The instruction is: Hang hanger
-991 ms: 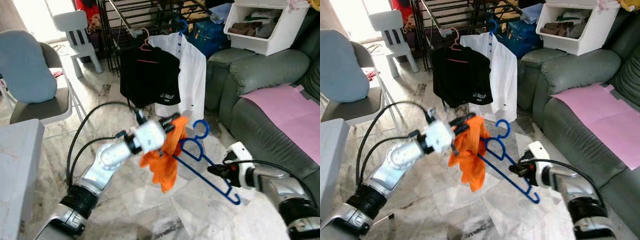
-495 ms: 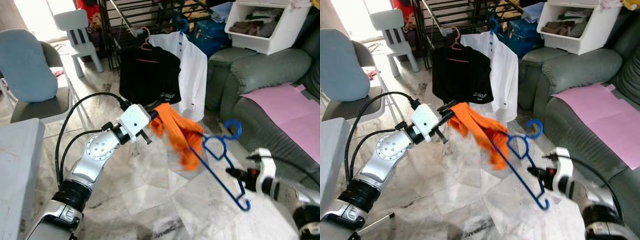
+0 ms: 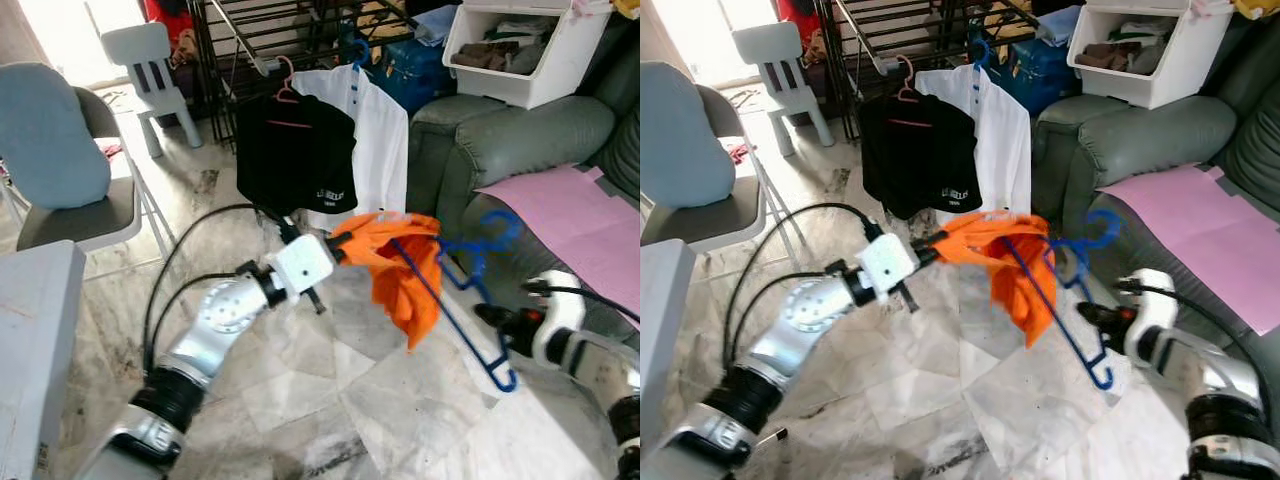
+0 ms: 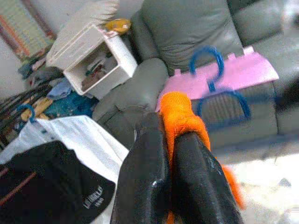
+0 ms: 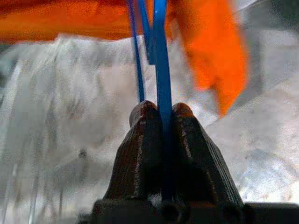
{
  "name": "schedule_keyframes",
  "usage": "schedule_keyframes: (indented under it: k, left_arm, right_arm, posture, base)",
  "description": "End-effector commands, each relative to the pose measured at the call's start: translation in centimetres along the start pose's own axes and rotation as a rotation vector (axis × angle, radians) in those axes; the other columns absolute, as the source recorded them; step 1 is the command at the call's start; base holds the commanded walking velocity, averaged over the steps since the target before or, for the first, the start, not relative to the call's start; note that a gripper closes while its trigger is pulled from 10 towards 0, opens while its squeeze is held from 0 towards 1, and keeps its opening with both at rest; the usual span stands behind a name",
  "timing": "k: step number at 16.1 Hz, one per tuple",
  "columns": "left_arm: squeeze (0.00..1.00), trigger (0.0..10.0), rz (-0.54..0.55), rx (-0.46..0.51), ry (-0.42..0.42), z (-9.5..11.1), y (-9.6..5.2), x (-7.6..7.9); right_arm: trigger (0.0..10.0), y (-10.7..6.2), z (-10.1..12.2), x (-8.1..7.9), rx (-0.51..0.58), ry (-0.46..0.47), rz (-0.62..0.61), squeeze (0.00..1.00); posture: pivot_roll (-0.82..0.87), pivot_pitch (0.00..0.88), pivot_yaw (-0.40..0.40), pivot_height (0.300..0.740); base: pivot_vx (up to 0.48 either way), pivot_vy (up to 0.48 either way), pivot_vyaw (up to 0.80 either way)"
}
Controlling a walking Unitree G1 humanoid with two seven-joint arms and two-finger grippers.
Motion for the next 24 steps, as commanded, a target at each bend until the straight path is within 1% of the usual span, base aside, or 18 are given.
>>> schedule_keyframes:
  k: [1,2,4,6,7,8,9,10,11,12,13,15,16,18,20,21,22,24]
  left_arm:
    - [0.0,10.0,0.071,0.015,-0.038,0.5,-0.2,-1.8]
    - [0.0,10.0,0.144,0.013,-0.076,0.5,-0.2,-3.3]
    - [0.0,10.0,0.246,-0.027,-0.091,-0.3,-0.8,-5.4]
    - [0.0,10.0,0.276,-0.042,-0.103,-0.7,-1.0,-6.0]
    - [0.0,10.0,0.287,-0.045,-0.108,-0.7,-1.1,-6.2]
    - [0.0,10.0,0.287,-0.044,-0.113,-0.7,-1.0,-6.2]
    - [0.0,10.0,0.283,-0.042,-0.11,-0.5,-0.9,-6.1]
    - [0.0,10.0,0.259,-0.029,-0.087,-0.2,-0.7,-5.5]
    - [0.0,10.0,0.253,-0.022,-0.08,0.0,-0.6,-5.3]
    - [0.0,10.0,0.246,-0.016,-0.078,0.2,-0.4,-5.1]
    - [0.0,10.0,0.222,0.027,-0.038,1.4,0.3,-4.4]
    - [0.0,10.0,0.189,0.094,0.006,3.3,1.4,-3.4]
    - [0.0,10.0,0.159,0.13,0.08,4.4,2.1,-2.5]
    - [0.0,10.0,0.07,0.16,0.202,5.0,2.7,-0.6]
    - [0.0,10.0,-0.009,0.136,0.317,4.3,3.2,0.5]
    - [0.0,10.0,-0.036,0.081,0.401,3.1,3.3,0.4]
    - [0.0,10.0,-0.04,0.058,0.426,2.5,3.3,0.2]
    - [0.0,10.0,-0.052,-0.023,0.522,0.5,3.0,-1.0]
  right_arm:
    - [10.0,-0.3,-2.9,0.9,-0.112,-0.036,-0.02,0.0]
    - [10.0,-1.0,-5.1,2.5,-0.179,-0.04,-0.073,0.0]
    - [10.0,-3.2,-8.6,4.8,-0.27,-0.002,-0.132,0.0]
    - [10.0,-5.2,-10.8,6.7,-0.335,0.013,-0.19,0.0]
    - [10.0,-6.8,-11.3,8.9,-0.33,0.039,-0.31,0.0]
    - [10.0,-7.9,-11.1,10.3,-0.309,0.037,-0.387,0.0]
    - [10.0,-8.6,-9.7,11.5,-0.25,0.023,-0.472,0.0]
    - [10.0,-9.2,-5.0,12.6,-0.074,-0.012,-0.589,0.0]
    - [10.0,-9.3,-2.9,12.7,0.006,-0.033,-0.626,0.0]
    - [10.0,-9.0,-0.7,12.2,0.092,-0.029,-0.615,0.0]
    - [10.0,-7.5,5.3,9.5,0.308,-0.032,-0.538,0.0]
    - [10.0,-5.2,7.9,6.4,0.366,-0.04,-0.423,0.0]
    - [10.0,-3.6,8.4,4.4,0.354,-0.055,-0.352,0.0]
    - [10.0,-1.5,7.9,1.1,0.276,-0.145,-0.178,0.0]
    - [10.0,-1.2,6.8,0.0,0.196,-0.23,-0.109,0.0]
    - [10.0,-1.4,6.3,0.0,0.166,-0.245,-0.098,0.0]
    - [10.0,-1.4,6.0,0.1,0.151,-0.254,-0.095,0.0]
    - [10.0,-1.8,4.0,-0.2,0.041,-0.322,-0.036,0.0]
  posture:
    - [-0.22,0.0,0.032,0.74]
    - [-0.22,0.0,0.029,0.74]
    - [-0.22,0.0,0.022,0.74]
    - [-0.23,0.0,0.022,0.74]
    - [-0.23,0.0,0.022,0.74]
    - [-0.24,0.0,0.024,0.74]
    - [-0.24,0.0,0.027,0.74]
    - [-0.24,0.0,0.029,0.74]
    - [-0.24,0.0,0.029,0.74]
    - [-0.24,0.0,0.031,0.74]
    - [-0.24,0.0,0.03,0.74]
    - [-0.23,0.0,0.024,0.74]
    - [-0.22,0.0,0.021,0.74]
    - [-0.21,0.0,0.017,0.74]
    - [-0.22,0.0,0.022,0.74]
    - [-0.22,0.0,0.024,0.74]
    - [-0.22,0.0,0.028,0.74]
    - [-0.22,0.0,0.036,0.74]
  base:
    - [0.0,0.0,0.0]
    - [0.0,0.0,0.0]
    - [0.0,0.0,0.0]
    - [0.0,0.0,0.0]
    - [0.0,0.0,0.0]
    - [0.0,0.0,0.0]
    - [0.0,0.0,0.0]
    - [0.0,0.0,0.0]
    - [0.0,0.0,0.0]
    - [0.0,0.0,0.0]
    - [0.0,0.0,0.0]
    - [0.0,0.0,0.0]
    - [0.0,0.0,0.0]
    - [0.0,0.0,0.0]
    - [0.0,0.0,0.0]
    - [0.0,0.0,0.0]
    - [0.0,0.0,0.0]
    - [0.0,0.0,0.0]
Point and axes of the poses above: a point about 5 cm out from each wrist's last joint towards the gripper, its own y axis pointing out of the wrist towards the gripper, its own z axis along the axis of the wrist's last joint, x = y × z, the point moved 5 cm from there along y, pointing out of the wrist towards the gripper, and after that the axes turned 10 degrees about y, right-handed, at the moved point
